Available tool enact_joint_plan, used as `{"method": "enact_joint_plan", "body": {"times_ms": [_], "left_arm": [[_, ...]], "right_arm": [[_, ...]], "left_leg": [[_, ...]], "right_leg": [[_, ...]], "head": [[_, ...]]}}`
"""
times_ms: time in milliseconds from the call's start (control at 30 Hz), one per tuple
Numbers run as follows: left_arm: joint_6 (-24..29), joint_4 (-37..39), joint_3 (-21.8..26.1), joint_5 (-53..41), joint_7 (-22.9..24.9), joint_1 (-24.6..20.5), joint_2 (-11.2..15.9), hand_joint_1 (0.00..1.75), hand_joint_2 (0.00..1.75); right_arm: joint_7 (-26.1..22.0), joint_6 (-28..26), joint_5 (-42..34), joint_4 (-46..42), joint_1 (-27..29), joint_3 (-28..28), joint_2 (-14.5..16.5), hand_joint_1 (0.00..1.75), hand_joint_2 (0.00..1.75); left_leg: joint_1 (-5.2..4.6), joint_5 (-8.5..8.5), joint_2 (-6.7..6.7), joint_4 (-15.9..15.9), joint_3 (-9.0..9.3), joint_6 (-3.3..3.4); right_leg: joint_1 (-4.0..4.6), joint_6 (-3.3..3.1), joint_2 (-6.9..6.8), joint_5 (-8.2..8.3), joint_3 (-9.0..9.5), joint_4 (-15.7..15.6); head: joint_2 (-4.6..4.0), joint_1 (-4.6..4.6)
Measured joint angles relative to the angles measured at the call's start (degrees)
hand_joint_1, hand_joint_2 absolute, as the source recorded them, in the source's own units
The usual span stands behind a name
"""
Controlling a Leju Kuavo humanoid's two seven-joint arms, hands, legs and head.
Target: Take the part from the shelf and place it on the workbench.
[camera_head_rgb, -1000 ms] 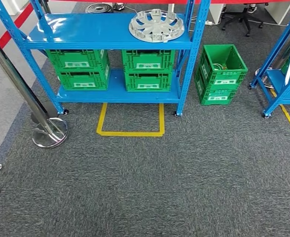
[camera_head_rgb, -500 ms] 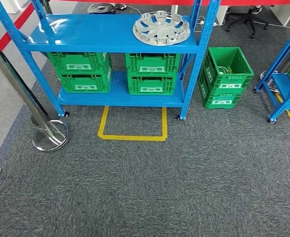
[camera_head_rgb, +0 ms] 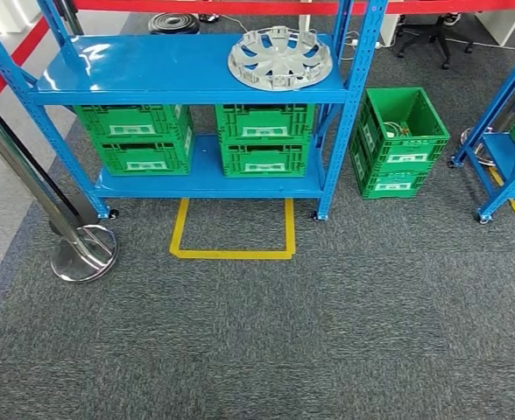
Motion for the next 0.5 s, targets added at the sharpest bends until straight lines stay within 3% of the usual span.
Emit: {"method": "enact_joint_plan", "body": {"times_ms": [67, 100, 133, 233, 267, 300, 400, 467, 500], "left_arm": [[0.0, 0.0, 0.0, -0.1, 0.0, 0.1, -0.1, 0.00, 0.00], [0.0, -0.1, 0.0, -0.2, -0.1, 0.1, 0.0, 0.00, 0.00], [0.0, -0.1, 0.0, -0.2, -0.1, 0.0, 0.0, 0.00, 0.00], [0.0, -0.1, 0.0, -0.3, -0.2, -0.1, -0.1, 0.00, 0.00], [0.0, -0.1, 0.0, -0.4, -0.2, -0.1, -0.1, 0.00, 0.00], [0.1, -0.1, 0.0, -0.4, -0.2, -0.1, -0.1, 0.00, 0.00], [0.1, -0.1, 0.0, -0.5, -0.3, 0.0, -0.2, 0.00, 0.00], [0.1, -0.1, 0.1, -0.5, -0.3, -0.2, -0.2, 0.00, 0.00], [0.1, -0.1, 0.1, -0.6, -0.4, -0.3, -0.2, 0.00, 0.00]], "right_arm": [[0.0, 0.1, 0.0, 0.0, -0.1, 0.0, 0.0, 0.00, 0.00], [0.1, 0.1, 0.0, 0.0, -0.1, 0.0, 0.0, 0.00, 0.00], [0.1, 0.2, 0.0, 0.0, -0.2, 0.0, 0.0, 0.00, 0.00], [0.2, 0.3, 0.0, 0.0, -0.3, 0.0, 0.0, 0.00, 0.00], [0.2, 0.3, 0.0, 0.0, -0.2, 0.0, 0.0, 0.00, 0.00], [0.2, 0.3, 0.0, 0.0, 0.0, 0.0, 0.0, 0.00, 0.00], [0.3, 0.3, 0.0, 0.0, 0.1, 0.0, 0.0, 0.00, 0.00], [0.3, 0.3, 0.0, 0.0, 0.0, 0.0, 0.0, 0.00, 0.00], [0.4, 0.3, 0.0, 0.0, 0.0, 0.0, 0.0, 0.00, 0.00]], "left_leg": [[0.21, 0.62, -0.11, -0.6, 0.86, 0.92], [0.34, 0.58, -0.13, -0.8, 1.37, 1.28], [0.45, 0.45, -0.16, -1.0, 1.81, 1.57], [0.40, -0.42, -0.18, -1.0, 2.49, 1.97], [0.39, -0.81, -0.21, -1.0, 2.88, 1.96], [0.39, -1.24, -0.25, -1.0, 3.42, 1.90], [0.35, -2.67, -0.29, -1.0, 5.26, 1.35], [0.25, -3.36, -0.27, -1.1, 5.79, 0.61], [0.19, -3.40, -0.27, -1.1, 6.03, 0.19]], "right_leg": [[0.01, 0.71, -0.06, -0.15, 0.64, 0.4], [-0.01, 1.01, -0.09, -0.52, -0.05, 1.7], [-0.05, 1.24, -0.10, -1.30, -1.50, 4.2], [-0.17, 1.61, -0.10, -5.26, -8.72, 14.2], [-0.17, 1.67, -0.11, -5.75, -10.40, 15.5], [-0.17, 1.71, -0.11, -4.88, -11.12, 14.8], [-0.10, 1.27, -0.22, 2.57, -9.42, 5.4], [0.09, 0.45, -0.29, 4.44, -8.51, 2.0], [0.18, -0.03, -0.28, 4.18, -8.44, 1.8]], "head": [[0.00, 0.06], [0.00, 0.24], [0.00, 0.43], [0.00, 0.82], [0.00, 0.83], [0.00, 0.86], [0.00, 0.97], [0.00, 1.05], [0.00, 1.07]]}}
